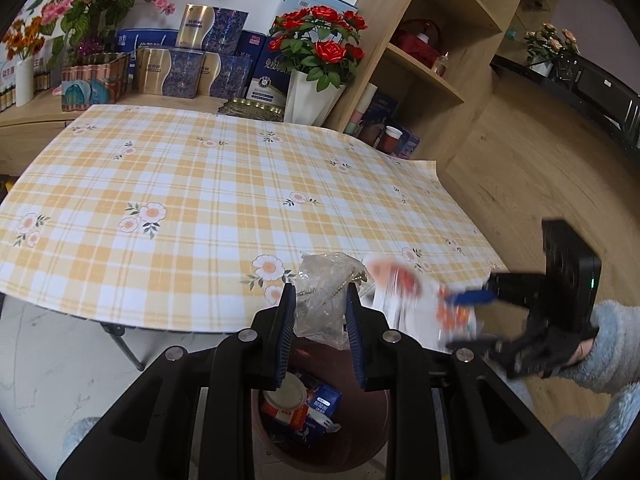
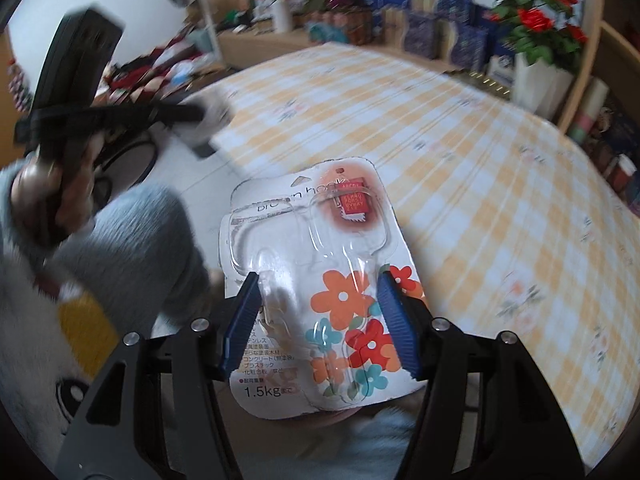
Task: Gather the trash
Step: 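Carry the wrapper with the left tool toward the trash bin while the right tool carries the packaging, then open the right tool over the trash bin to drop the packaging, then lower the left tool over the trash bin and open it to drop the wrapper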
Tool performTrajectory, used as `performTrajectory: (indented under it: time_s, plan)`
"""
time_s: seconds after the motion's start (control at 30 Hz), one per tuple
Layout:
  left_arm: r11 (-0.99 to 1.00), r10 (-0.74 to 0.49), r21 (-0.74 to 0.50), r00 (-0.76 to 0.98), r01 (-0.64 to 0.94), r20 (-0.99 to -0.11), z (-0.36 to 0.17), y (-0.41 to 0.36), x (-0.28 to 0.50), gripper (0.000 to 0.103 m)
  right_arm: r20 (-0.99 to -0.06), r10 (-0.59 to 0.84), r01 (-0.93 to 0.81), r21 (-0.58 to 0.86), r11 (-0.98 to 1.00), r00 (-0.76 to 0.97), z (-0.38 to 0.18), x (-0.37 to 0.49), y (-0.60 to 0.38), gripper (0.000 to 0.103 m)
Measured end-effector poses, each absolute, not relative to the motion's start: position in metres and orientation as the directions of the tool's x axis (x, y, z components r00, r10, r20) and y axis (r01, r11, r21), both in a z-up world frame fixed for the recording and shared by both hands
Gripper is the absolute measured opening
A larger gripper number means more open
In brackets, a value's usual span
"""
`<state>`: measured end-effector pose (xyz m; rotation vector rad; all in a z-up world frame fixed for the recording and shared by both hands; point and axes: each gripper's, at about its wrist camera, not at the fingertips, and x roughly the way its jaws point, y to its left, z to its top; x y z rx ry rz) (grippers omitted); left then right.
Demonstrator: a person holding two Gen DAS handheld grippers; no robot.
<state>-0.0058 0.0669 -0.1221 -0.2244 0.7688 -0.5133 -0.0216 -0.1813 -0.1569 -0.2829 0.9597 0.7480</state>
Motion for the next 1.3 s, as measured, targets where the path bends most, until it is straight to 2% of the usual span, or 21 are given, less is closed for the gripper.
performTrajectory:
  time_s: [0.23, 0.37, 0.6, 0.63, 0.67, 0.77, 0.93, 1.07, 1.3]
  plan:
    - [0.850, -0.526, -0.392, 0.599, 0.351, -0.604, -0.127, 0.070, -0.016, 0.024, -0.866, 0.446, -0.699, 0.176, 0.693, 0.224, -0.201, -0.042, -0.161, 0.061]
    - [0.849, -0.528, -0.400, 0.585, 0.346, -0.615, -0.135, 0.068, -0.010, 0.025, -0.884, 0.439, -0.656, 0.235, 0.717, 0.162, -0.232, -0.025, -0.160, 0.061]
    - [0.853, -0.521, -0.400, 0.556, 0.334, -0.647, -0.150, 0.067, -0.002, 0.025, -0.915, 0.387, -0.574, 0.258, 0.777, 0.112, -0.267, 0.000, -0.149, 0.062]
    - [0.853, -0.522, -0.402, 0.553, 0.332, -0.649, -0.151, 0.067, -0.001, 0.025, -0.917, 0.383, -0.566, 0.259, 0.783, 0.111, -0.269, 0.002, -0.148, 0.064]
    - [0.853, -0.522, -0.403, 0.552, 0.332, -0.650, -0.152, 0.067, -0.001, 0.025, -0.918, 0.382, -0.562, 0.259, 0.785, 0.110, -0.270, 0.003, -0.147, 0.072]
    - [0.851, -0.525, -0.402, 0.548, 0.337, -0.651, -0.154, 0.067, -0.001, 0.025, -0.913, 0.388, -0.571, 0.254, 0.781, 0.124, -0.265, 0.005, -0.143, 0.081]
    - [0.847, -0.531, -0.385, 0.533, 0.368, -0.659, -0.156, 0.061, -0.002, 0.025, -0.885, 0.407, -0.558, 0.225, 0.799, 0.225, -0.236, 0.009, -0.155, 0.088]
    - [0.835, -0.539, -0.345, 0.512, 0.430, -0.668, -0.158, 0.046, -0.005, 0.025, -0.831, 0.376, -0.518, 0.128, 0.846, 0.409, -0.208, 0.000, -0.175, 0.093]
    - [0.788, -0.570, -0.306, 0.445, 0.534, -0.691, -0.177, 0.015, -0.007, 0.026, -0.708, 0.248, -0.308, 0.045, 0.950, 0.661, -0.194, -0.032, -0.221, 0.097]
